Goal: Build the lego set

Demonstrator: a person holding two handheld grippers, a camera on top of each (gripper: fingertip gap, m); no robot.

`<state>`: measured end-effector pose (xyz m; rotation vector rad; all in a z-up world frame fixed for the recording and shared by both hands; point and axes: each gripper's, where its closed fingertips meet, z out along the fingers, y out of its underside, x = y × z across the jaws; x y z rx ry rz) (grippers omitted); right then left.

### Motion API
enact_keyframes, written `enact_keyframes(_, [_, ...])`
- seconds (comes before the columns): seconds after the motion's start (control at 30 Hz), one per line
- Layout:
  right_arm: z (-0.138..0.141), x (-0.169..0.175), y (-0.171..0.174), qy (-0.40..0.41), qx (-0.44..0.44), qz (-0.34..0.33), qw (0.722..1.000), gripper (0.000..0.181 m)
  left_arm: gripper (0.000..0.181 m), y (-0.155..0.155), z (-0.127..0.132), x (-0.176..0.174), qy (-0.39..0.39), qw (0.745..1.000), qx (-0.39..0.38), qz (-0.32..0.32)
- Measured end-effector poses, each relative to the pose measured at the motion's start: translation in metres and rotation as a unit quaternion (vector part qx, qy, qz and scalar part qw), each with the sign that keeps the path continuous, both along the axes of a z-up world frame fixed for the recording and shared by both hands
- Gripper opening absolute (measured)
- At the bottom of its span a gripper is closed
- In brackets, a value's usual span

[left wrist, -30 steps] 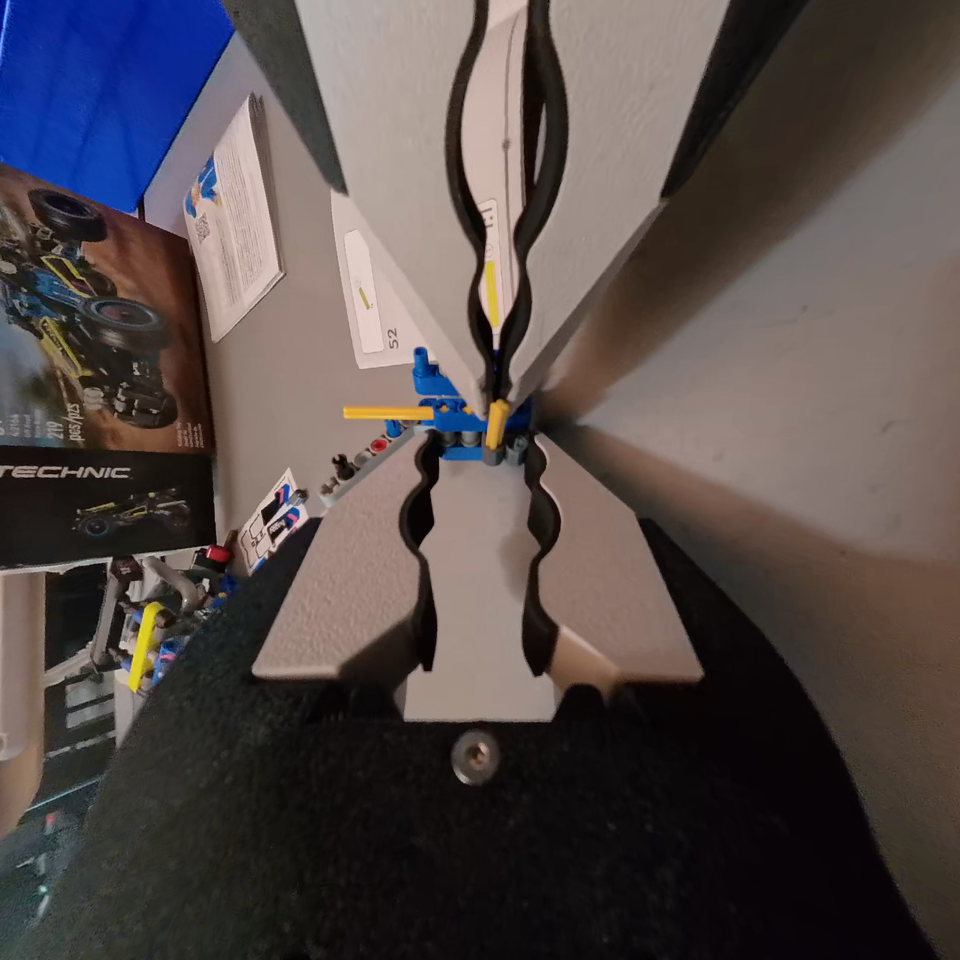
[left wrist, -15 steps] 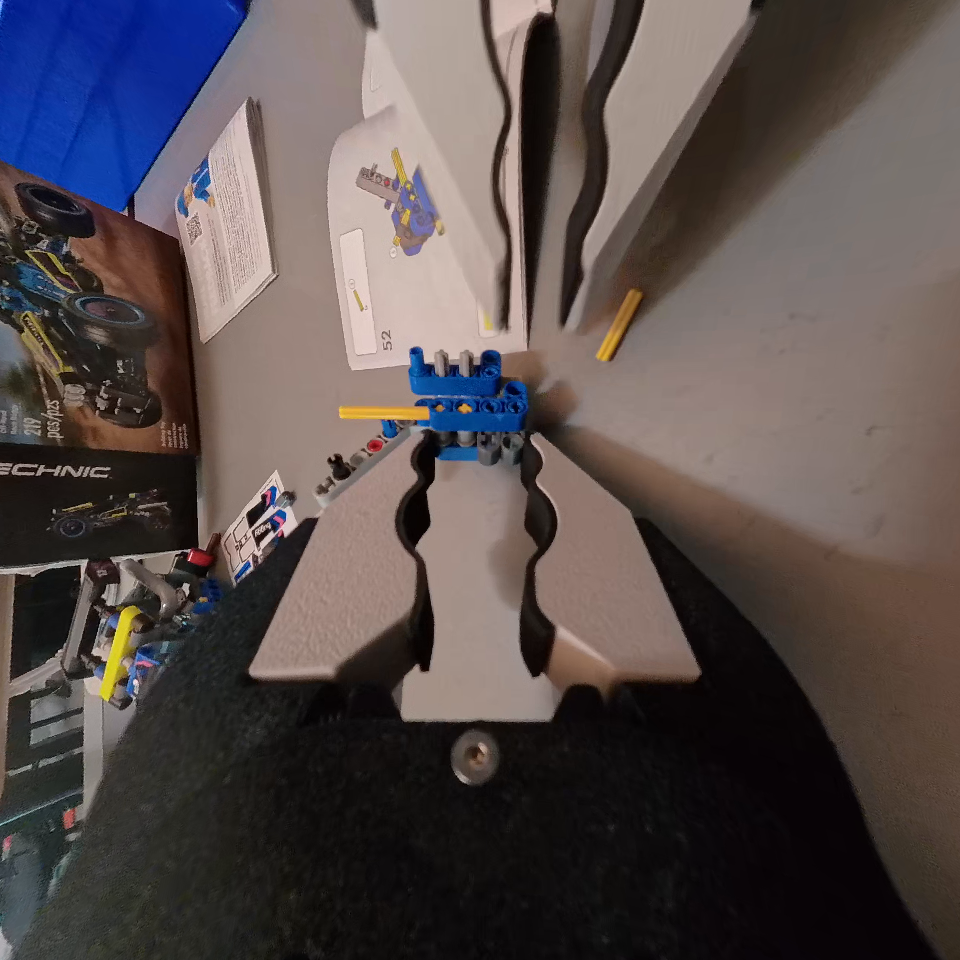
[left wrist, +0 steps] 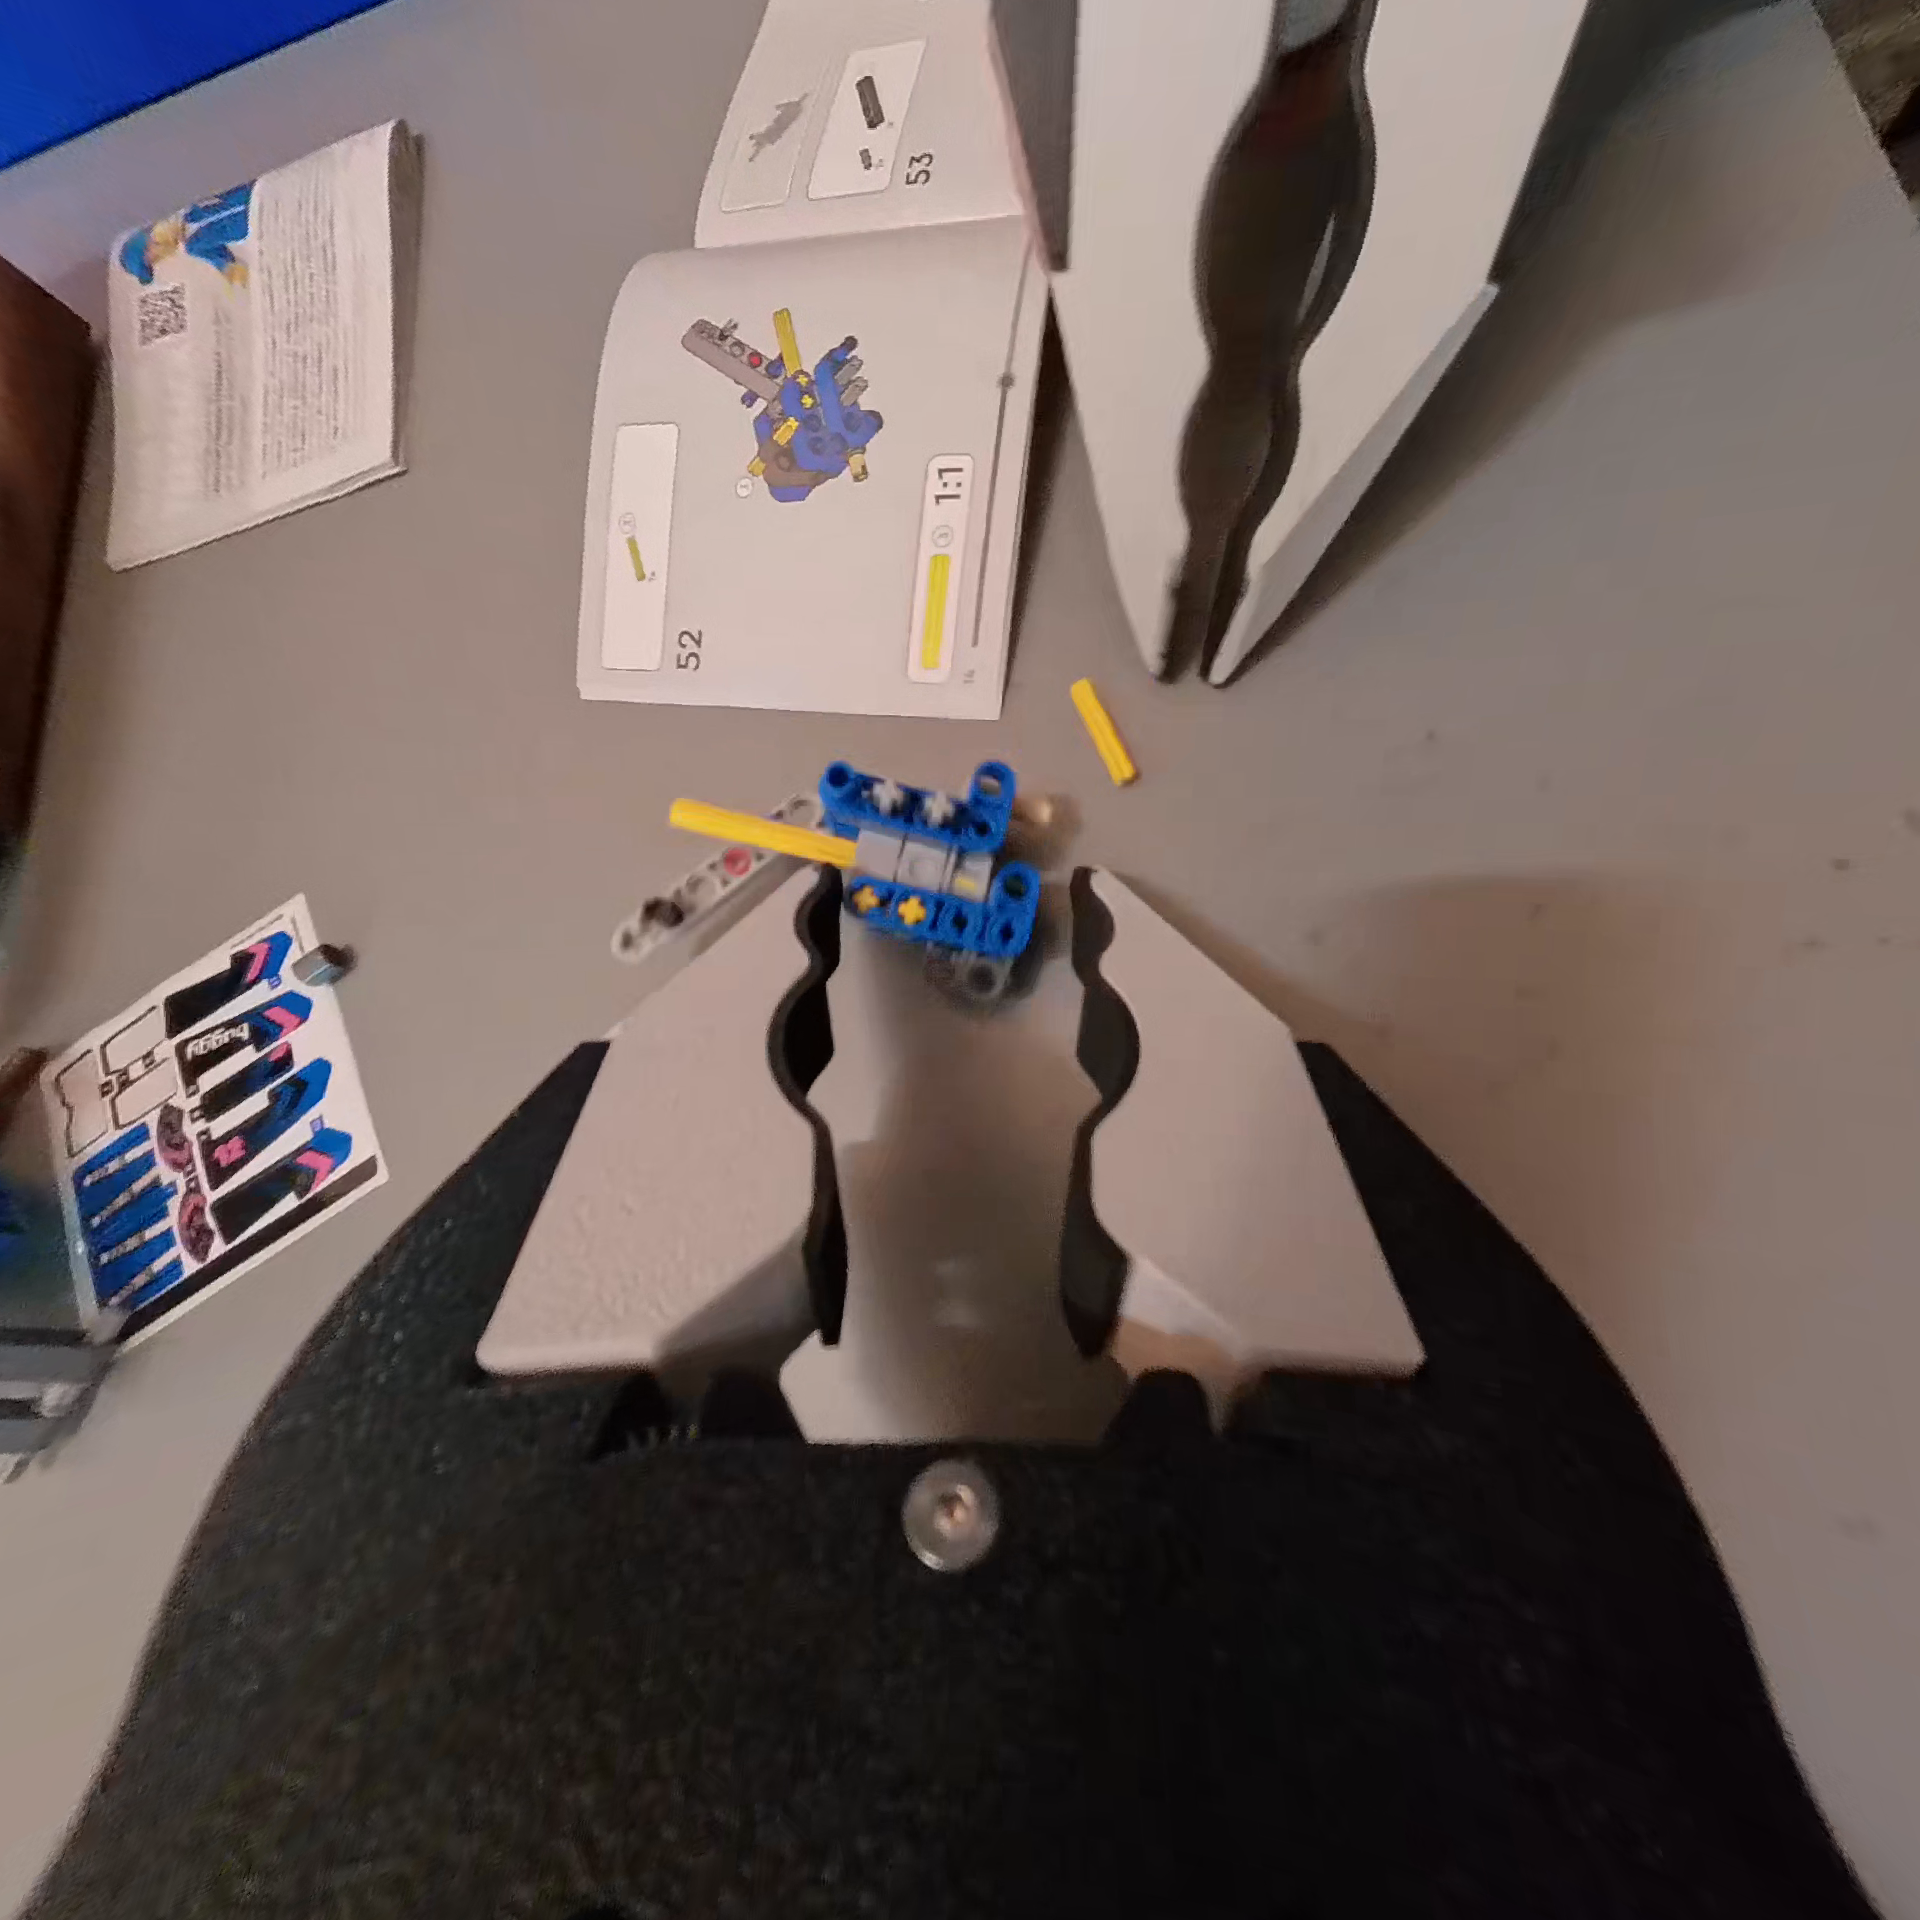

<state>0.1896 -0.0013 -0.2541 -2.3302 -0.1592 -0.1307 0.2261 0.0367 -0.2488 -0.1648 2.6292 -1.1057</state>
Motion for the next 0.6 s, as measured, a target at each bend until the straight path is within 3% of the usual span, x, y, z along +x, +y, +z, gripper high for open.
enact_keyframes(0.27, [0.004, 0.014, -0.002, -0.044, 0.015, -0.011, 0.999, 0.0, 0.049, 0.008, 0.024, 0.002, -0.041, 0.999, -0.021, -0.004])
enact_keyframes(0.4, [0.009, 0.018, 0.004, -0.088, 0.022, 0.023, 0.996, 0.014, 0.039, 0.0, 0.042, -0.016, -0.06, 0.995, -0.052, -0.058])
enact_keyframes(0.53, [0.005, 0.029, 0.013, -0.1, 0.013, 0.036, 0.994, 0.021, 0.037, -0.011, 0.029, -0.034, -0.022, 0.995, -0.031, -0.092])
enact_keyframes(0.6, [0.001, 0.019, 0.016, -0.059, 0.016, 0.057, 0.997, 0.004, 0.035, -0.012, 0.022, -0.038, -0.021, 0.995, -0.013, -0.099])
